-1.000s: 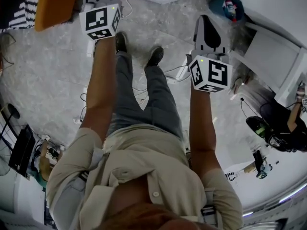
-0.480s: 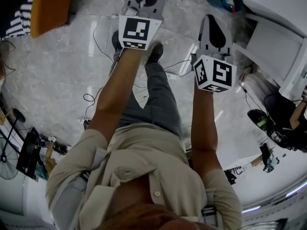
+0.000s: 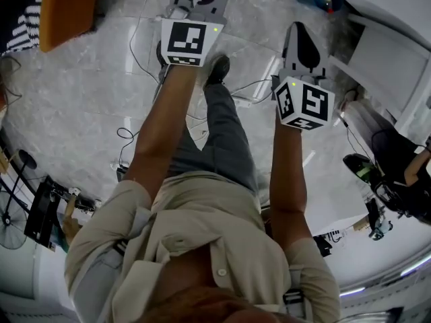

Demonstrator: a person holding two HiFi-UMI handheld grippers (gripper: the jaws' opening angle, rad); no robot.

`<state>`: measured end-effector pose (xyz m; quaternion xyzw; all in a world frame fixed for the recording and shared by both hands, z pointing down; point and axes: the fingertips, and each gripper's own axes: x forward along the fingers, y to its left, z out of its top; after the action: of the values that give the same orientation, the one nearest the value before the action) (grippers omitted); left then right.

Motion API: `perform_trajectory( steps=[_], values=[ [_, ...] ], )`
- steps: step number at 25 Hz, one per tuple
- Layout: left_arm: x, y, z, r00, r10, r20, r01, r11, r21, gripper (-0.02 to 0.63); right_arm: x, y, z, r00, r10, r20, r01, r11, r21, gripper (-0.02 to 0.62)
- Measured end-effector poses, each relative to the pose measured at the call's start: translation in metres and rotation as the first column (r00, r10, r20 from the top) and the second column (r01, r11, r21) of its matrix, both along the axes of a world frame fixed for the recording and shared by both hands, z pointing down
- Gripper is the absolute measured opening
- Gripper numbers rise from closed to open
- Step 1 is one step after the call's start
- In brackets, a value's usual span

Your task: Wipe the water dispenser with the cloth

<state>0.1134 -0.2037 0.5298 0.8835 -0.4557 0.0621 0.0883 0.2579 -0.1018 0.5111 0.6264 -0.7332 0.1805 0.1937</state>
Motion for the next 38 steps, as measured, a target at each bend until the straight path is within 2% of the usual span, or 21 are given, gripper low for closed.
perform_trajectory(
  steps=[3, 6, 9, 11, 15, 18, 23, 26, 28, 31, 33, 35, 38],
  values=[
    [-0.061, -0.017, 0.011, 0.992, -0.123, 0.010, 0.123, 0.992, -0.010, 0.080, -0.015, -0.005, 0.005, 1.000, -0.027, -0.004, 0.027, 1.000, -0.005, 0.028],
    [-0.126, -0.035, 0.018, 0.972, -0.233, 0.032, 0.234, 0.972, -0.012, 0.080, -0.033, -0.009, 0.012, 0.998, -0.056, -0.003, 0.056, 0.998, -0.017, 0.028],
    [-0.171, -0.047, 0.022, 0.957, -0.285, 0.061, 0.286, 0.958, -0.008, 0.081, -0.052, -0.014, 0.017, 0.996, -0.084, -0.002, 0.084, 0.996, -0.025, 0.028],
    [-0.179, -0.052, 0.024, 0.954, -0.293, 0.058, 0.294, 0.956, -0.011, 0.081, -0.059, -0.018, 0.020, 0.995, -0.096, -0.001, 0.095, 0.995, -0.031, 0.028],
    [-0.163, -0.050, 0.028, 0.958, -0.285, -0.015, 0.284, 0.957, -0.050, 0.080, -0.067, -0.022, 0.025, 0.995, -0.099, 0.001, 0.099, 0.994, -0.041, 0.028],
    [-0.131, -0.040, 0.036, 0.968, -0.244, -0.059, 0.237, 0.967, -0.094, 0.080, -0.066, -0.023, 0.027, 0.996, -0.092, -0.001, 0.092, 0.995, -0.045, 0.028],
    [-0.047, -0.018, 0.049, 0.992, -0.089, -0.089, 0.076, 0.986, -0.148, 0.080, -0.051, -0.019, 0.031, 0.998, -0.062, -0.003, 0.061, 0.996, -0.058, 0.028],
    [0.001, -0.002, 0.056, 0.997, 0.026, -0.075, -0.037, 0.988, -0.153, 0.080, -0.040, -0.013, 0.035, 0.999, -0.041, -0.003, 0.041, 0.997, -0.067, 0.028],
    [0.018, 0.004, 0.060, 0.995, 0.062, -0.072, -0.073, 0.985, -0.159, 0.080, -0.032, -0.009, 0.037, 1.000, -0.030, -0.002, 0.030, 0.997, -0.072, 0.028],
    [0.020, 0.004, 0.062, 0.995, 0.074, -0.064, -0.083, 0.985, -0.154, 0.078, -0.024, -0.006, 0.039, 1.000, -0.021, -0.004, 0.020, 0.997, -0.079, 0.028],
    [0.009, 0.001, 0.062, 0.998, 0.056, -0.039, -0.061, 0.990, -0.131, 0.078, -0.021, -0.005, 0.041, 1.000, -0.017, -0.006, 0.016, 0.996, -0.084, 0.028],
    [-0.020, -0.005, 0.069, 1.000, -0.012, -0.014, 0.011, 0.991, -0.132, 0.077, -0.023, -0.006, 0.044, 1.000, -0.017, -0.005, 0.017, 0.996, -0.087, 0.028],
    [-0.079, -0.018, 0.086, 0.991, -0.136, 0.000, 0.134, 0.977, -0.164, 0.076, -0.030, -0.009, 0.048, 0.999, -0.031, -0.004, 0.031, 0.995, -0.092, 0.028]
  ],
)
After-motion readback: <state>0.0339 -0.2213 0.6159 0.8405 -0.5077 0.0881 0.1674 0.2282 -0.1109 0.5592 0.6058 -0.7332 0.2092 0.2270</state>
